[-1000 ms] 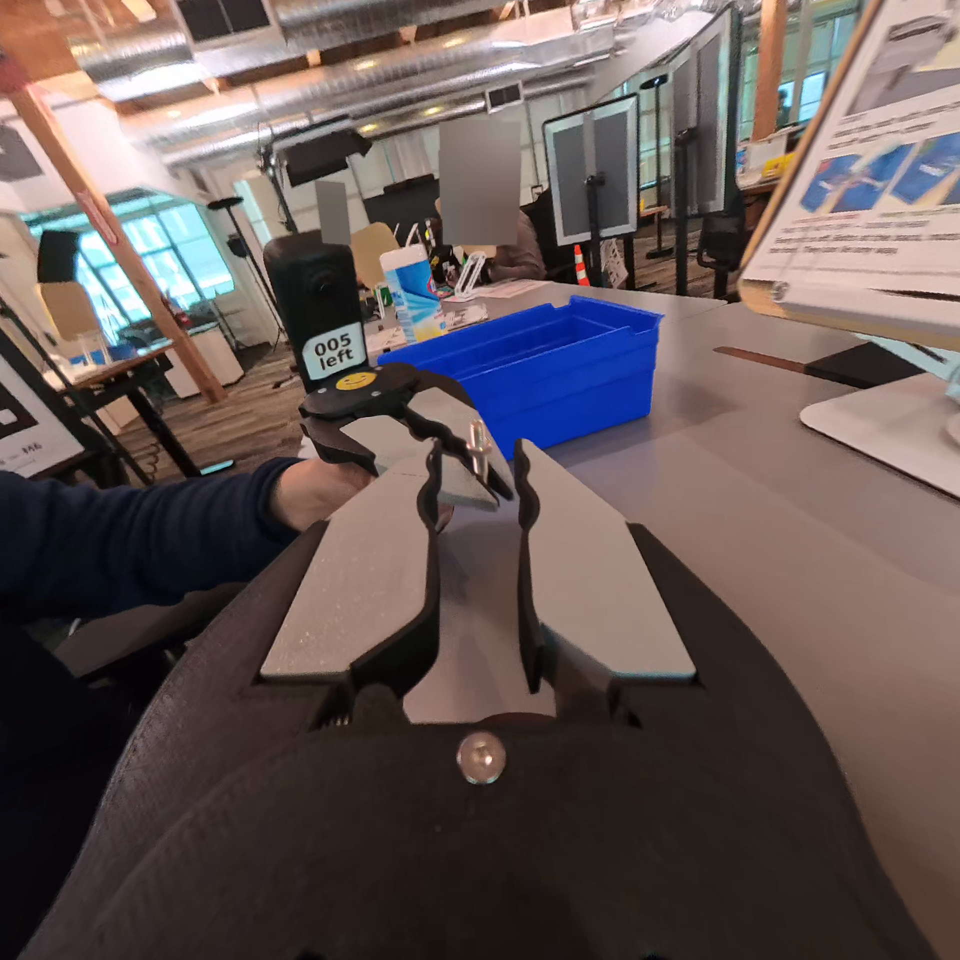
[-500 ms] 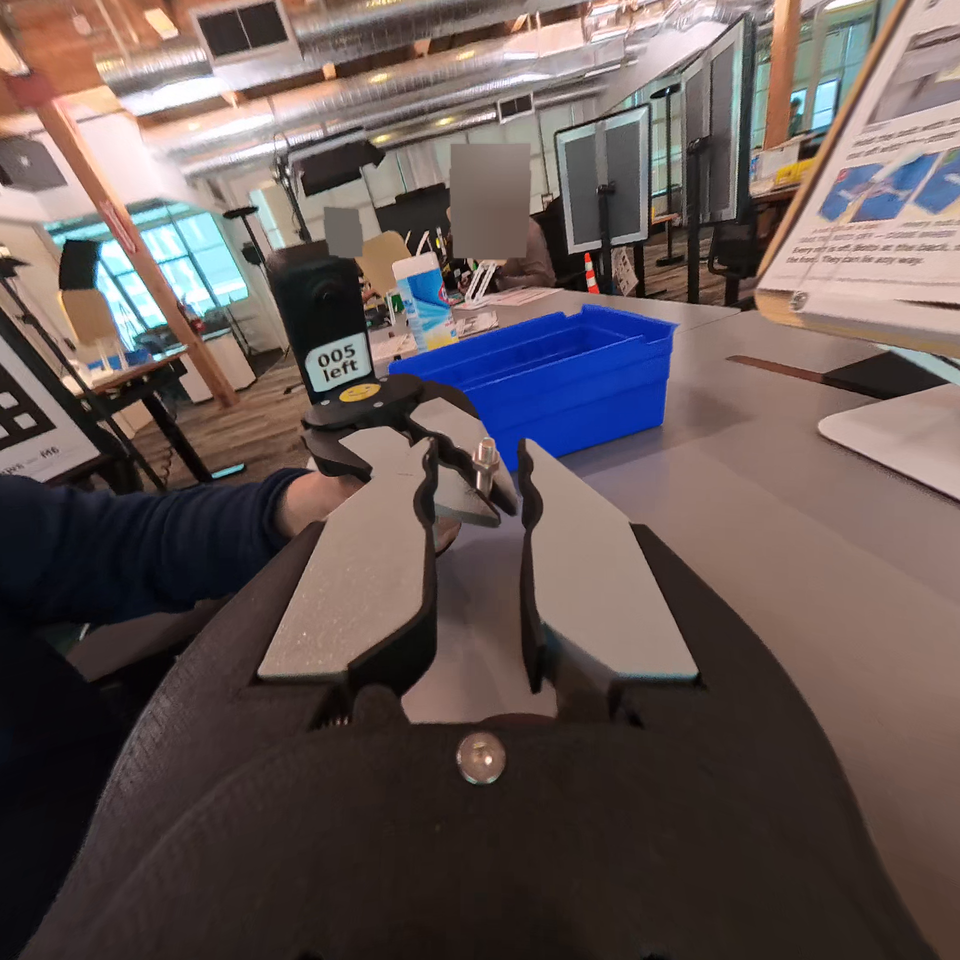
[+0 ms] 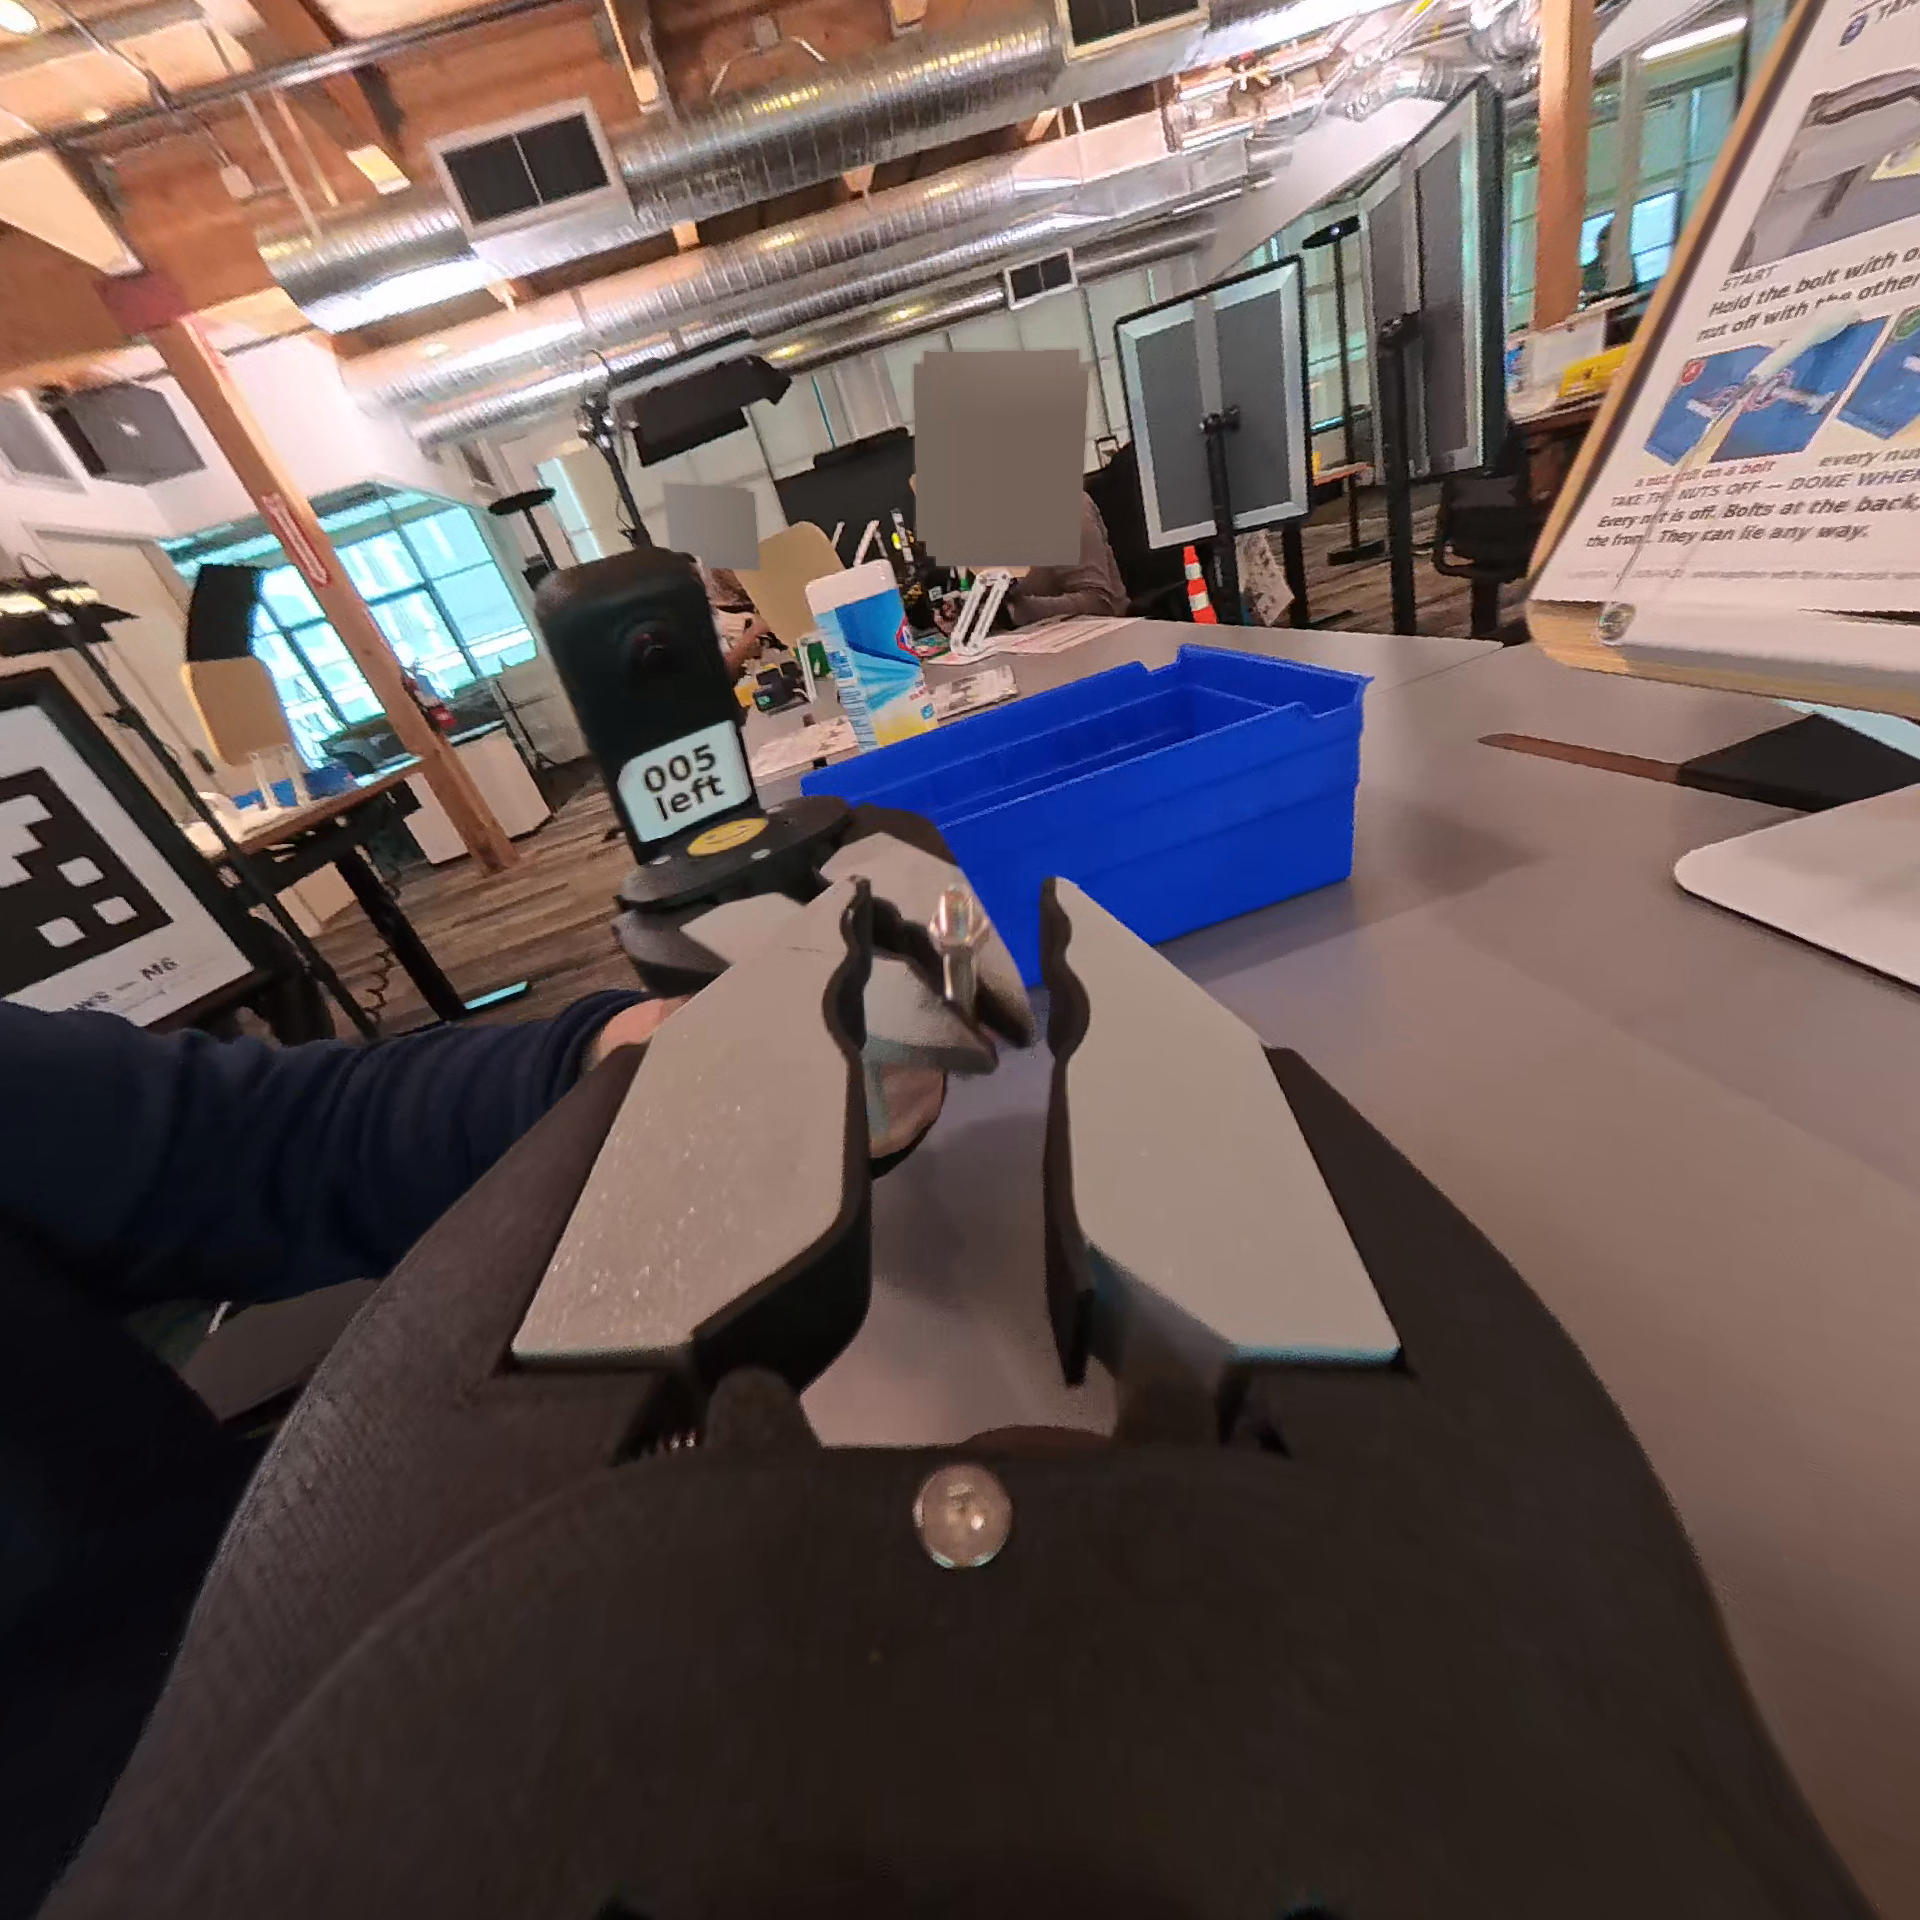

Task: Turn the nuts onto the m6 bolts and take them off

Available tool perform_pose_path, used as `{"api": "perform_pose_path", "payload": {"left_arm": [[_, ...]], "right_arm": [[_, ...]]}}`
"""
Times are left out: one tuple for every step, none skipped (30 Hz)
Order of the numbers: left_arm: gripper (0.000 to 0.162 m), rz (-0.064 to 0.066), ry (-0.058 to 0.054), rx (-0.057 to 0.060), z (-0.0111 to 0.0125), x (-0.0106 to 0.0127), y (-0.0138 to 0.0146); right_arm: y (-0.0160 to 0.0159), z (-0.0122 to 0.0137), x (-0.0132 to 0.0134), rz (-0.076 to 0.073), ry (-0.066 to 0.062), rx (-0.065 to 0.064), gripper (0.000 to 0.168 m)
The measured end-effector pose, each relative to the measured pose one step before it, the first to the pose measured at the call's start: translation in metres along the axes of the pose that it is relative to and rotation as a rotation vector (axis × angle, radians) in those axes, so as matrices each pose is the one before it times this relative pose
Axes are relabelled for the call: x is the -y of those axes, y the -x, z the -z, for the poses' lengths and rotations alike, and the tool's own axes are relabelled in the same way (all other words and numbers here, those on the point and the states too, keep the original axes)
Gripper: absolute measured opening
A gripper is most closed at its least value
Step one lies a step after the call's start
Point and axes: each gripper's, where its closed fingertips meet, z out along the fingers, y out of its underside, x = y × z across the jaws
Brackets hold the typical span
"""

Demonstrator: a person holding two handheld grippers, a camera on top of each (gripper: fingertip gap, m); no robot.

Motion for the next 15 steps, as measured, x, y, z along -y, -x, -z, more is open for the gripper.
{"api": "perform_pose_path", "payload": {"left_arm": [[0.002,-0.0095,0.002,-0.0016,-0.00117,-0.00034,-0.0023],[0.003,-0.0057,-0.0065,-0.0004,-0.00029,0.0013,-0.00141],[0.003,0.0,-0.0092,0.0003,0.00076,0.00214,-0.00039],[0.003,0.0047,-0.0113,0.0107,0.00169,0.0027,0.00247],[0.003,0.0123,-0.0172,0.0117,0.0027,0.00333,0.00431],[0.003,0.0245,-0.0305,-0.0007,0.00396,0.00536,0.00397],[0.003,0.036,-0.0258,-0.0025,0.00417,0.00498,0.00416],[0.003,0.0236,-0.0088,0.0074,0.00335,0.00215,0.00503],[0.003,0.0014,0.0077,0.0135,0.00171,-0.00065,0.00446],[0.003,-0.0159,0.0123,0.0162,0.00032,-0.00216,0.00302],[0.003,-0.0138,0.0119,0.0041,-0.00124,-0.00266,0.0],[0.003,-0.0014,0.0125,-0.011,-0.00231,-0.00313,-0.00308],[0.003,0.0002,0.007,-0.0086,-0.0029,-0.00237,-0.00347],[0.003,-0.0058,0.0098,-0.0084,-0.00322,-0.00252,-0.00404],[0.003,-0.0116,0.0121,-0.0101,-0.00325,-0.00253,-0.00465]], "right_arm": [[-0.00076,-0.00143,-0.00076,-0.0025,0.0018,-0.0078,0.029],[-0.00206,0.00022,-0.00031,-0.0092,0.0027,-0.0081,0.029],[-0.00391,0.002,0.00034,-0.0084,-0.0003,-0.015,0.029],[-0.00382,0.00338,0.0015,-0.007,-0.0061,-0.0097,0.034],[-0.00337,0.00382,0.00135,-0.0117,-0.0048,-0.0052,0.036],[-0.00674,0.00477,0.00167,-0.0127,-0.0075,-0.0253,0.028],[-0.00917,0.00562,0.00342,-0.0032,-0.0171,-0.04,0.017],[-0.00369,0.00489,0.00497,-0.0073,-0.0209,-0.0041,0.02],[0.00142,0.00318,0.00497,-0.0103,-0.0201,0.0212,0.021],[0.00346,0.0009,0.00351,-0.0069,-0.0171,0.0222,0.024],[0.00581,-0.00207,0.00062,0.0006,-0.0052,0.0256,0.028],[0.00709,-0.00445,-0.00246,0.0093,0.0085,0.0257,0.031],[0.00632,-0.00605,-0.00497,0.0175,0.0205,0.0158,0.032],[0.00512,-0.00666,-0.00589,0.0232,0.0265,0.0067,0.033],[0.00404,-0.00628,-0.00577,0.0244,0.0278,0.0016,0.034]]}}
